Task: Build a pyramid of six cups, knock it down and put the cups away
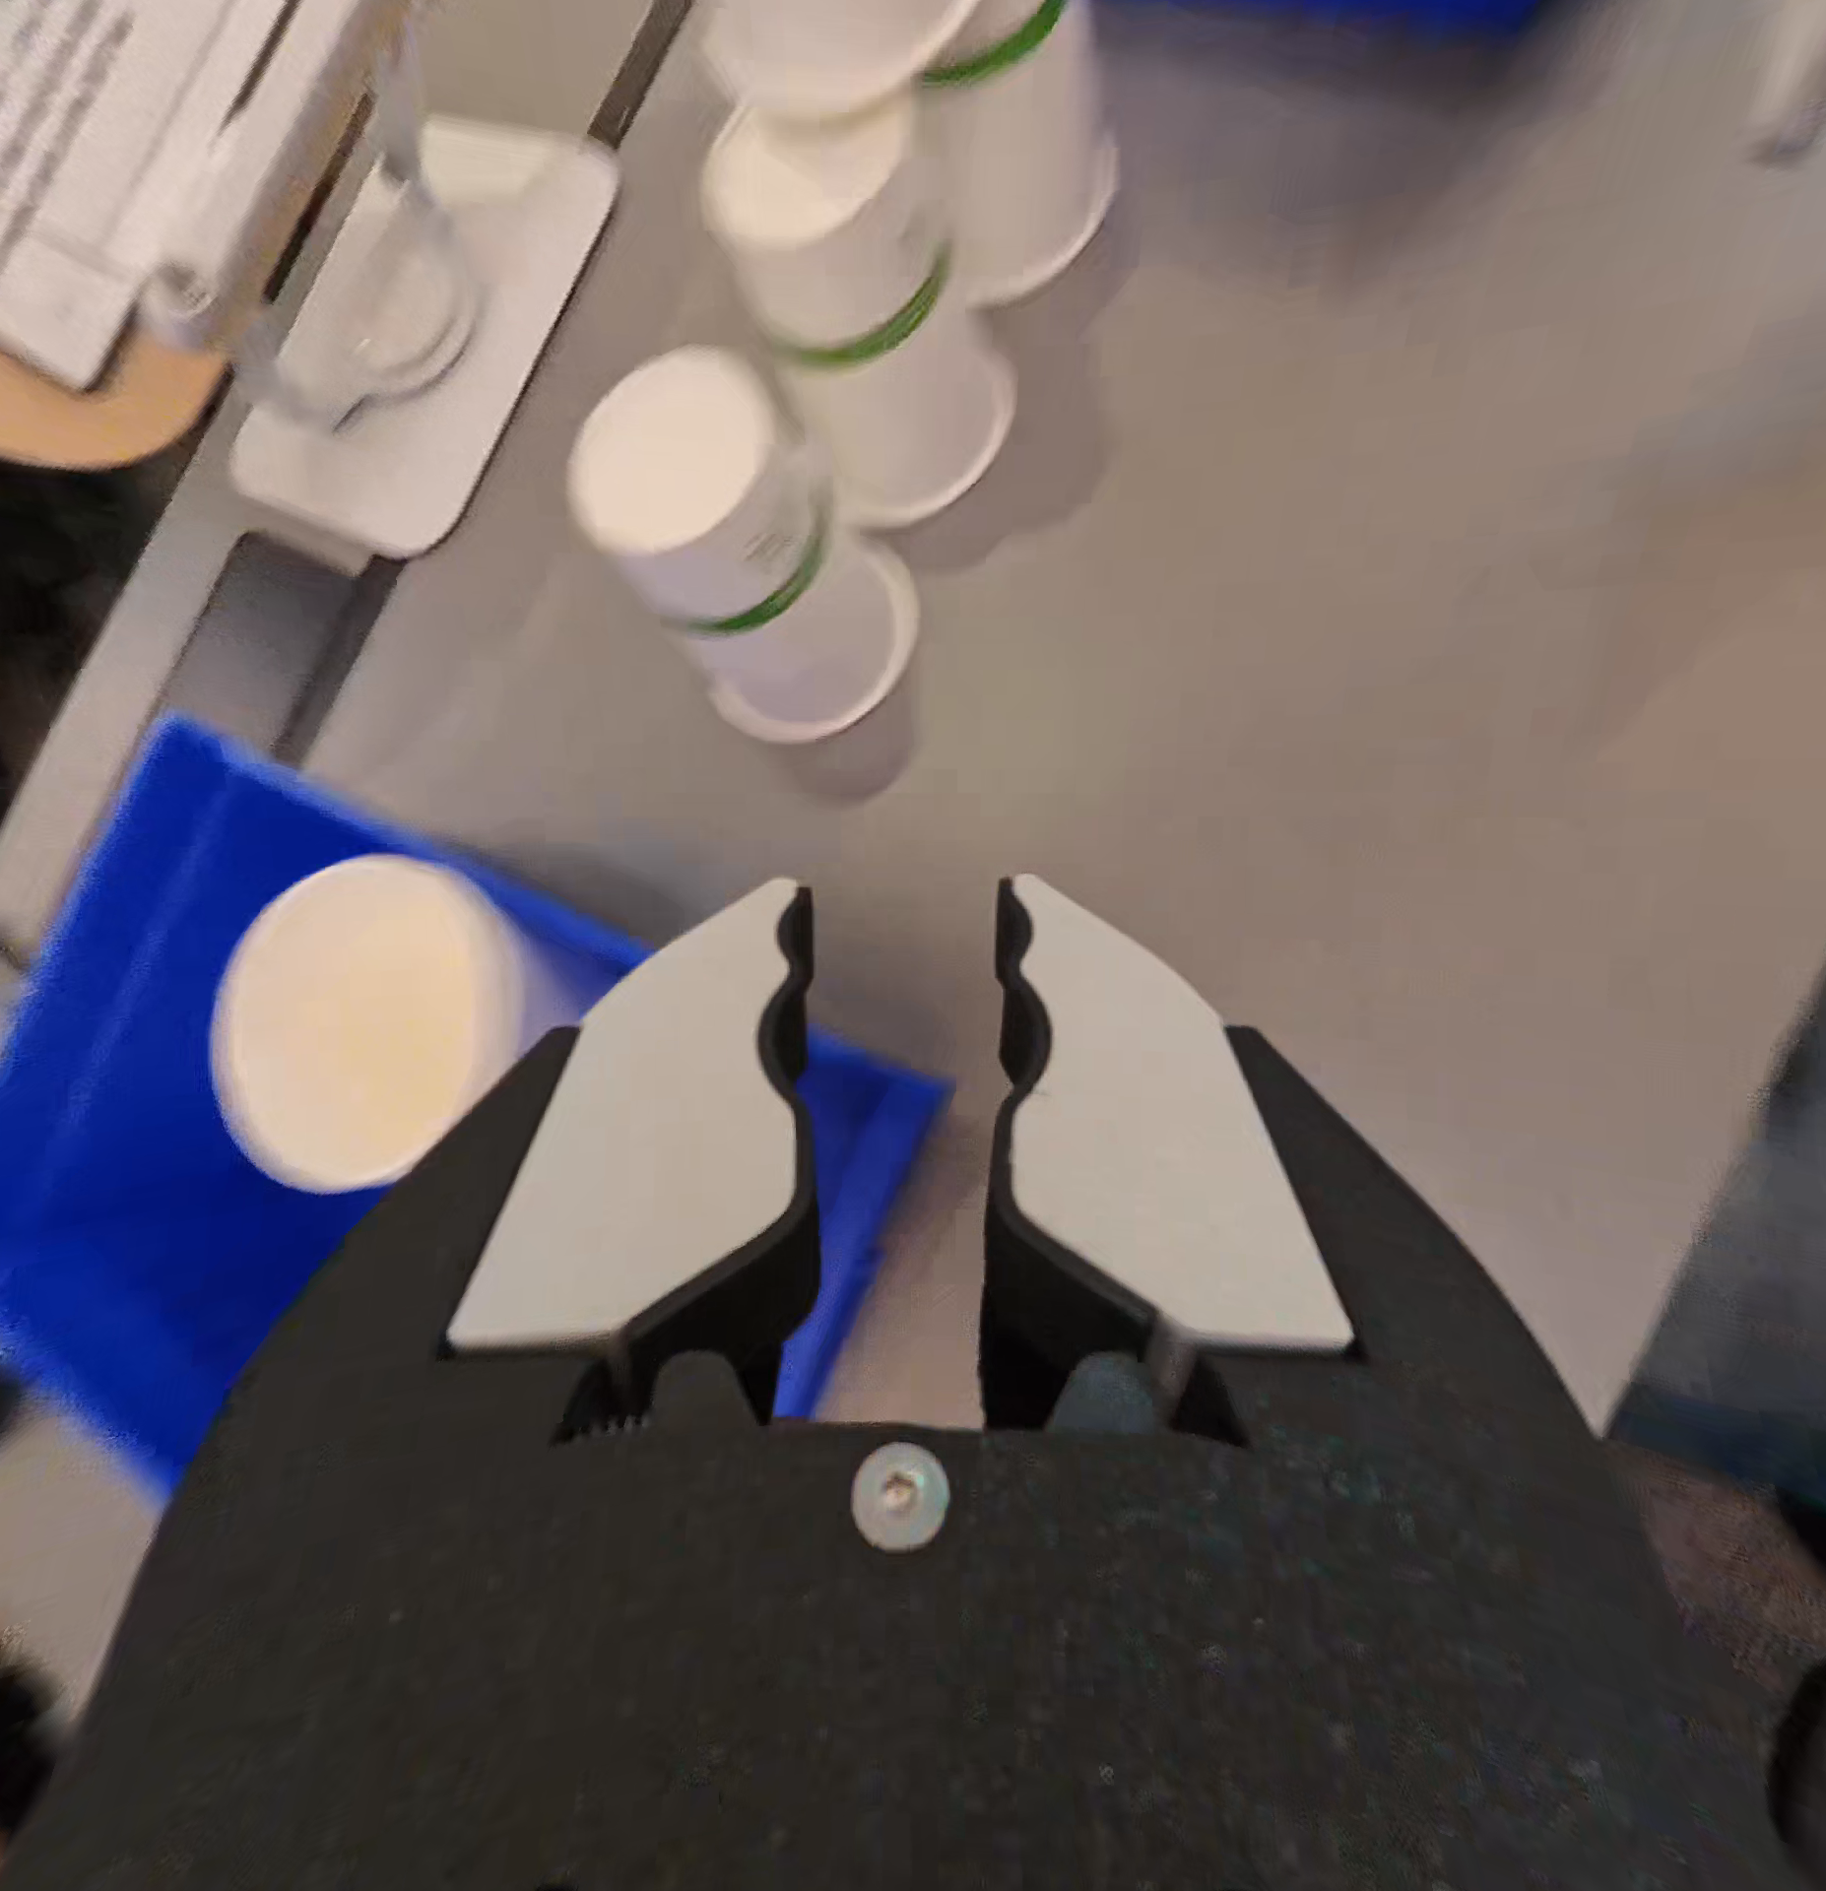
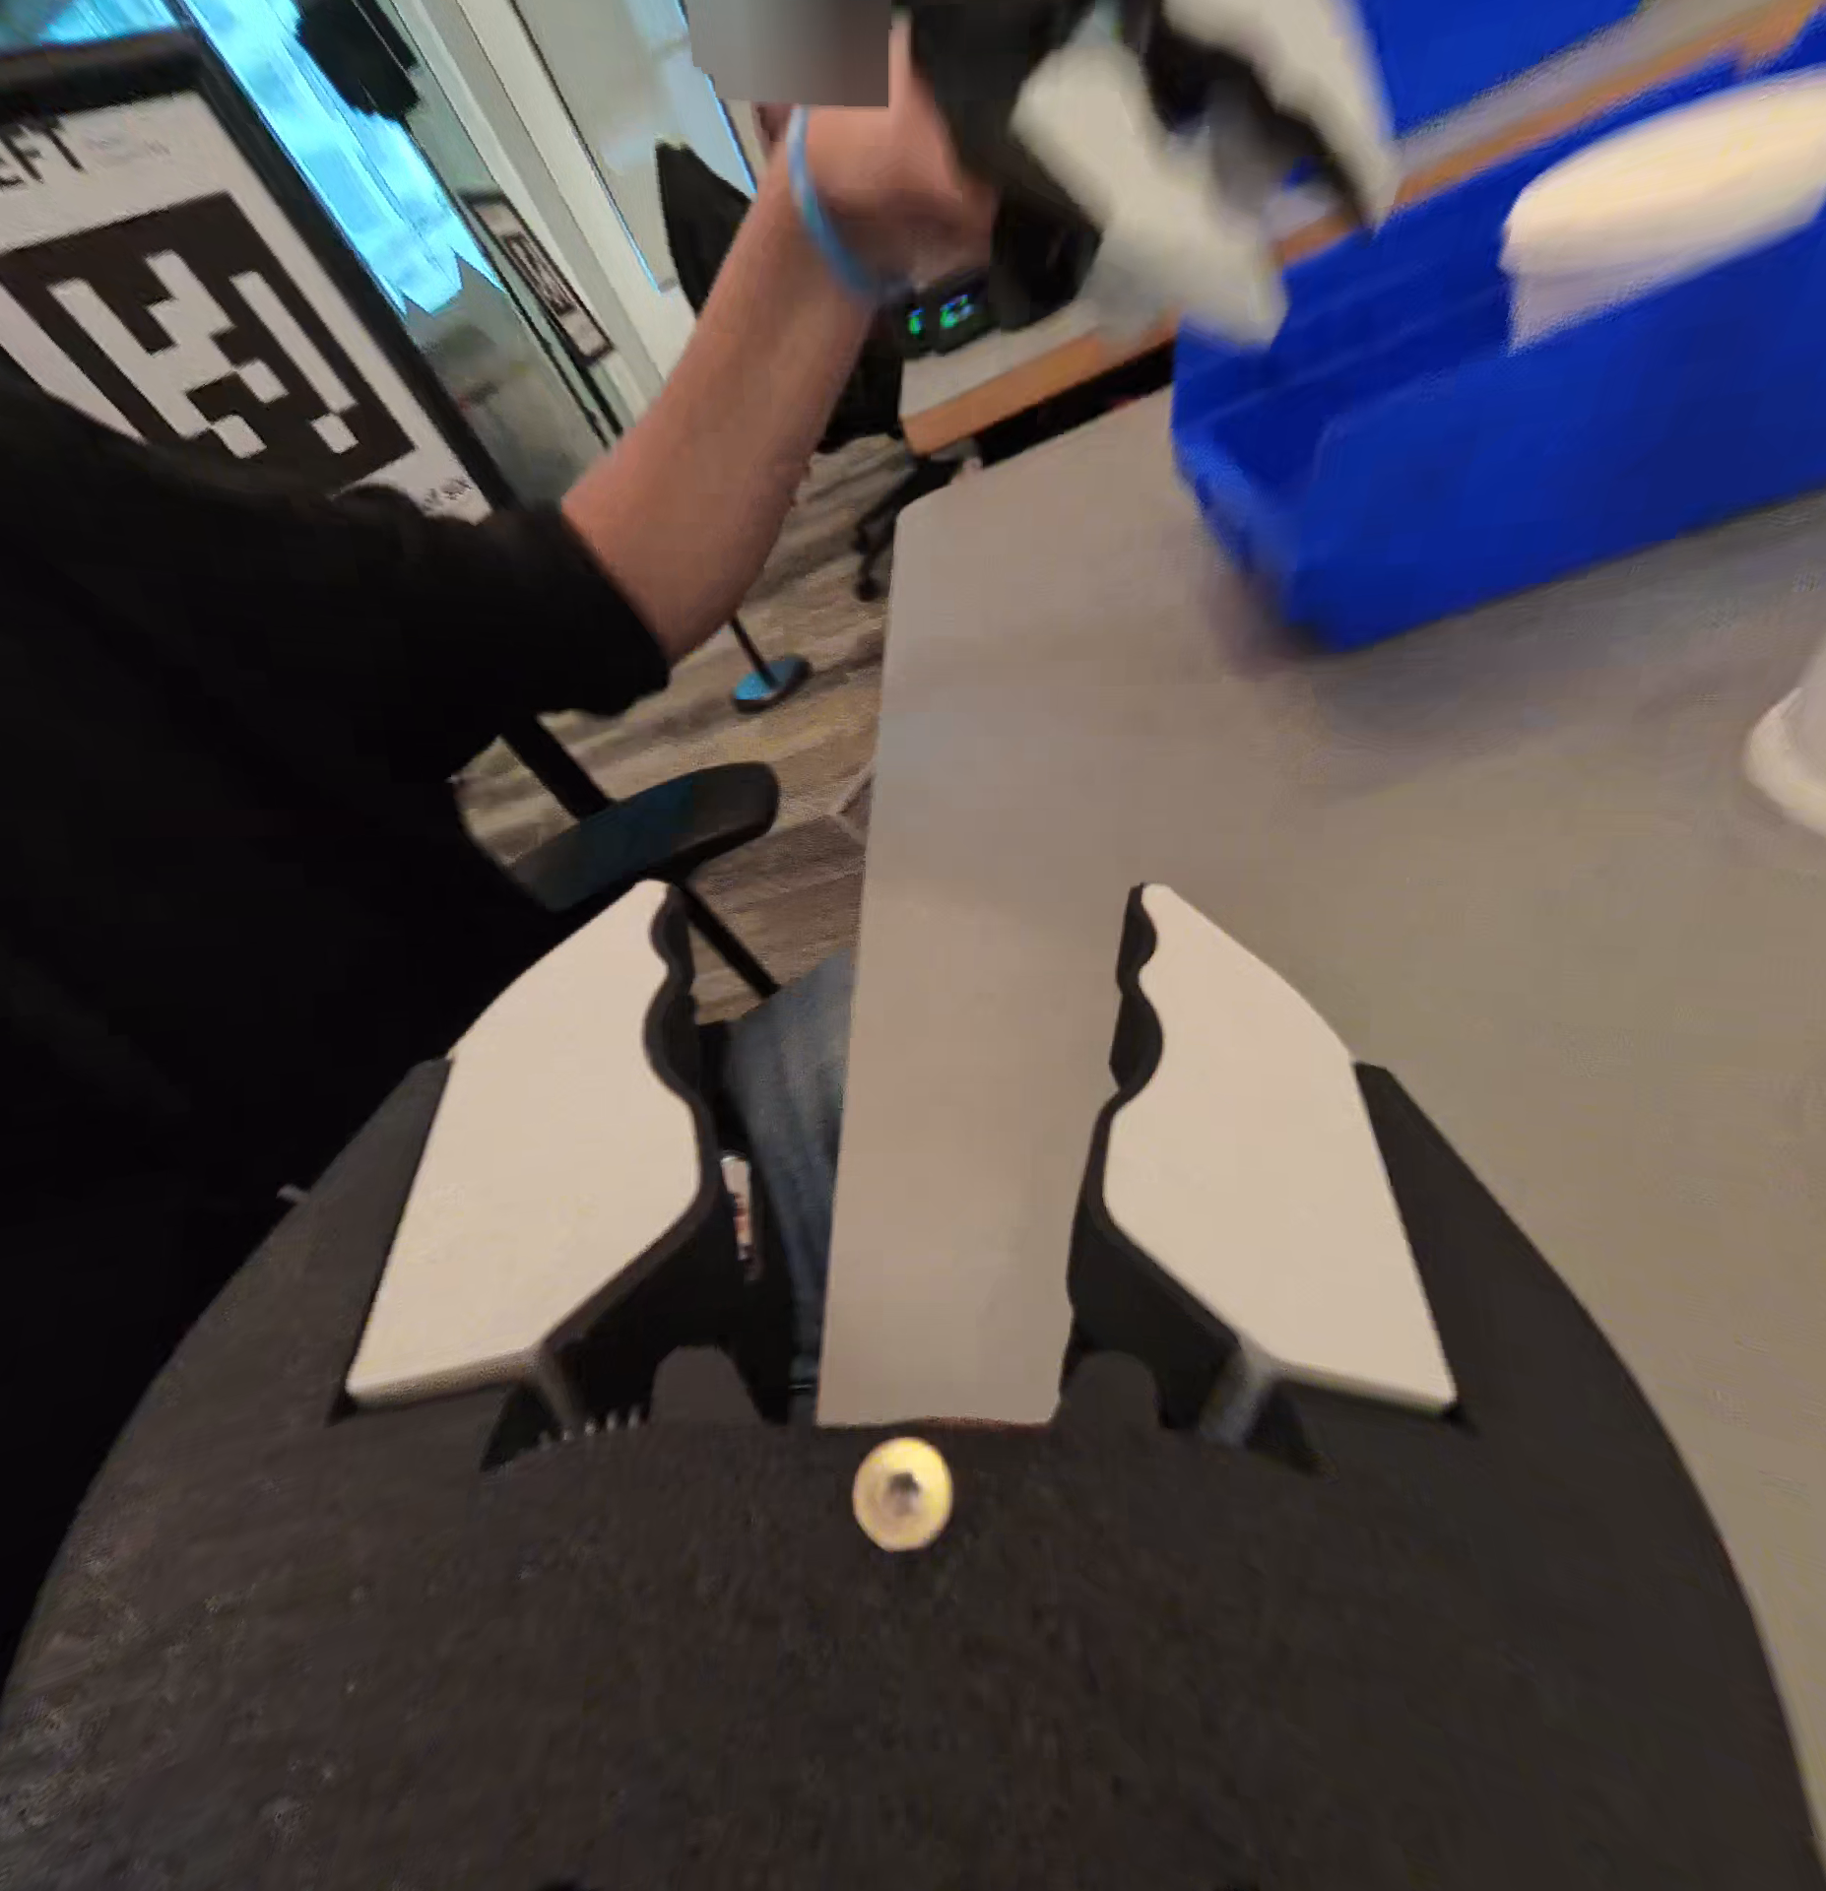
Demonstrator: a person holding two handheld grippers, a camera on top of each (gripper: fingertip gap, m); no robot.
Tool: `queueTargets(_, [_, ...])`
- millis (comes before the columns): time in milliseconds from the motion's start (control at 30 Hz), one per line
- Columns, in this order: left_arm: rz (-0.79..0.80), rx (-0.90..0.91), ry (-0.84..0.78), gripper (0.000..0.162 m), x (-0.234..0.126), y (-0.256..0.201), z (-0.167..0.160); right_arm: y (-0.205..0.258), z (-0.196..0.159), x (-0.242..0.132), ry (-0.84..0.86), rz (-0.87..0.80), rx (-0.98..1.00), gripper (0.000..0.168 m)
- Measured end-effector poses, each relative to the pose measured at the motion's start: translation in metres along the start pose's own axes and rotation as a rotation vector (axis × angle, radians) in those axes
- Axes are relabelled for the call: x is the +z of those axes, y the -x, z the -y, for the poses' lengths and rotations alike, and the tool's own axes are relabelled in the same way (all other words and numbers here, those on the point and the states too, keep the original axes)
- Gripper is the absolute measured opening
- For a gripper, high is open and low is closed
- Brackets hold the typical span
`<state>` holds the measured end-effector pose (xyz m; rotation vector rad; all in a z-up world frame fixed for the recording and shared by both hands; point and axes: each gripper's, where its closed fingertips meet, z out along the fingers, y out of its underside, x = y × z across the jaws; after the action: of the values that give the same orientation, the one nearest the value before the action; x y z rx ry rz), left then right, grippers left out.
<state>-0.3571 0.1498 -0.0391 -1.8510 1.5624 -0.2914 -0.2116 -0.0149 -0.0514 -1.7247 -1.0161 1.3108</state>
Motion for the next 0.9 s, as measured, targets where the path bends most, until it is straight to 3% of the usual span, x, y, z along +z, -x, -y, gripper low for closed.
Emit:
queueTargets(100, [-0.015,-0.022,0.162,0.027,0.003,0.051,-0.021,-0.002,-0.035,0.01,0.033,0.004,0.067,0.075])
queueTargets(233, [-0.018,-0.022,0.34,0.022,0.018,0.097,-0.05,-0.007,-0.031,0.0,0.033,-0.065,-0.015,0.073])
queueTargets(333, [-0.039,-0.014,0.416,0.02,0.026,0.106,-0.064,-0.013,-0.038,-0.008,0.064,-0.108,-0.048,0.073])
queueTargets(600, [-0.079,-0.063,0.409,0.005,0.041,0.108,-0.066,-0.016,-0.056,0.0,0.133,-0.078,-0.031,0.072])
queueTargets(900, [-0.087,-0.053,0.434,0.003,0.037,0.111,-0.064,-0.018,-0.064,0.003,0.171,-0.073,-0.017,0.071])
